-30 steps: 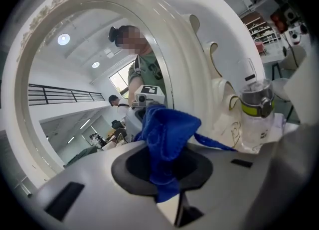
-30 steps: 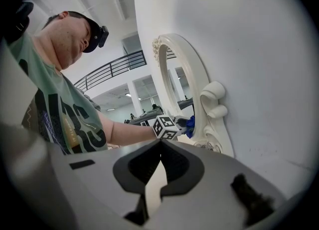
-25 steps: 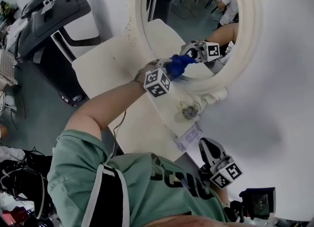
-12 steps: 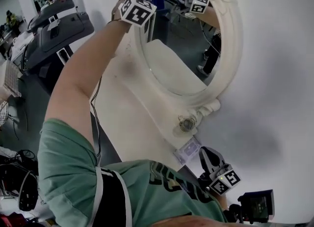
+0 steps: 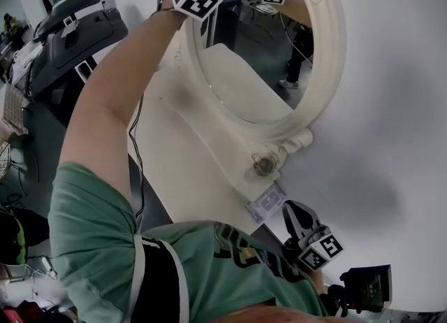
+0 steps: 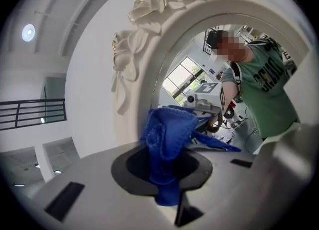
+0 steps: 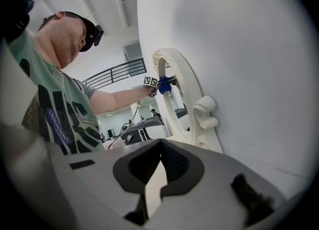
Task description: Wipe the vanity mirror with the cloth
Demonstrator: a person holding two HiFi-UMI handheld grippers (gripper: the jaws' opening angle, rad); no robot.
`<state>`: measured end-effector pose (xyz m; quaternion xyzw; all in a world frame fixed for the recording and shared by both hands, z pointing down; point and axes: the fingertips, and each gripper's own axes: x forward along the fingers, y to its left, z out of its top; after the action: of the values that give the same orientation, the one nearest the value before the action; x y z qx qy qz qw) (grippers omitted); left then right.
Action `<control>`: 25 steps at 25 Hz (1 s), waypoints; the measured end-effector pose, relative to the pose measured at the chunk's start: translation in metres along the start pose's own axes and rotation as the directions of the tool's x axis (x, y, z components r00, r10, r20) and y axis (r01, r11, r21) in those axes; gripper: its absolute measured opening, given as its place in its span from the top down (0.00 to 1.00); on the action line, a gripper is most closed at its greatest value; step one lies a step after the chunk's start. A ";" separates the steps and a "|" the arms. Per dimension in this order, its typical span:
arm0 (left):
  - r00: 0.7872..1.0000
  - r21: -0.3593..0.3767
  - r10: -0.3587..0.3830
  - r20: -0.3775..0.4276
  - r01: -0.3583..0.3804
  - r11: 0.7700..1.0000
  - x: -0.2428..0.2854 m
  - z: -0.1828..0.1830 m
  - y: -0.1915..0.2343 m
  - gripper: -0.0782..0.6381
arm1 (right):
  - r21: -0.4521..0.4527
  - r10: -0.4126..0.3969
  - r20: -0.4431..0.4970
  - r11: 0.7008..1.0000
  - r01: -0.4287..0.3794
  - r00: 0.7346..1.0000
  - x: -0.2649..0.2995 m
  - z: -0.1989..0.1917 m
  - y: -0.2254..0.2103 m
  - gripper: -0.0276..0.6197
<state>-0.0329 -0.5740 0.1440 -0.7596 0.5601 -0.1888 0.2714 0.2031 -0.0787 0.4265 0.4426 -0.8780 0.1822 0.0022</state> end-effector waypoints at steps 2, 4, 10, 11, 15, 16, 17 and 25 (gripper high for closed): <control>1.000 0.022 -0.006 0.000 0.006 1.000 -0.003 0.000 -0.005 0.79 | 0.000 0.003 -0.002 1.000 -0.003 1.000 0.001 0.001 0.003 0.94; 1.000 0.057 -0.026 0.007 0.026 0.998 -0.011 0.000 -0.019 0.79 | 0.000 0.007 -0.008 1.000 -0.007 1.000 0.004 0.001 0.005 0.94; 0.987 0.105 -0.153 0.056 0.147 0.984 -0.053 -0.014 -0.112 0.79 | 0.011 0.050 -0.014 0.999 -0.050 0.999 0.020 0.010 0.022 0.94; 0.981 0.106 -0.184 0.064 0.176 0.979 -0.062 -0.019 -0.134 0.79 | 0.018 0.058 -0.008 0.998 -0.058 0.998 0.023 0.012 0.026 0.94; 0.954 0.103 -0.289 0.082 0.280 0.955 -0.093 -0.052 -0.226 0.78 | 0.030 0.062 -0.040 0.998 -0.060 0.997 0.027 0.004 0.030 0.94; 0.947 0.104 -0.311 0.080 0.302 0.948 -0.101 -0.061 -0.250 0.78 | 0.030 0.061 -0.049 0.998 -0.059 0.997 0.027 0.002 0.029 0.94; 0.939 0.105 -0.335 0.075 0.326 0.939 -0.108 -0.072 -0.275 0.78 | 0.029 0.058 -0.060 0.998 -0.056 0.997 0.026 -0.001 0.028 0.94; 0.868 0.106 -0.496 0.021 0.491 0.865 -0.141 -0.126 -0.392 0.78 | 0.040 0.033 -0.133 0.999 -0.028 0.991 0.016 -0.026 0.021 0.94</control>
<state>0.1430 -0.3769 0.4894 -0.8676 0.3309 -0.2609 0.2640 0.1727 -0.0714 0.4467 0.4161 -0.8789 0.2280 0.0498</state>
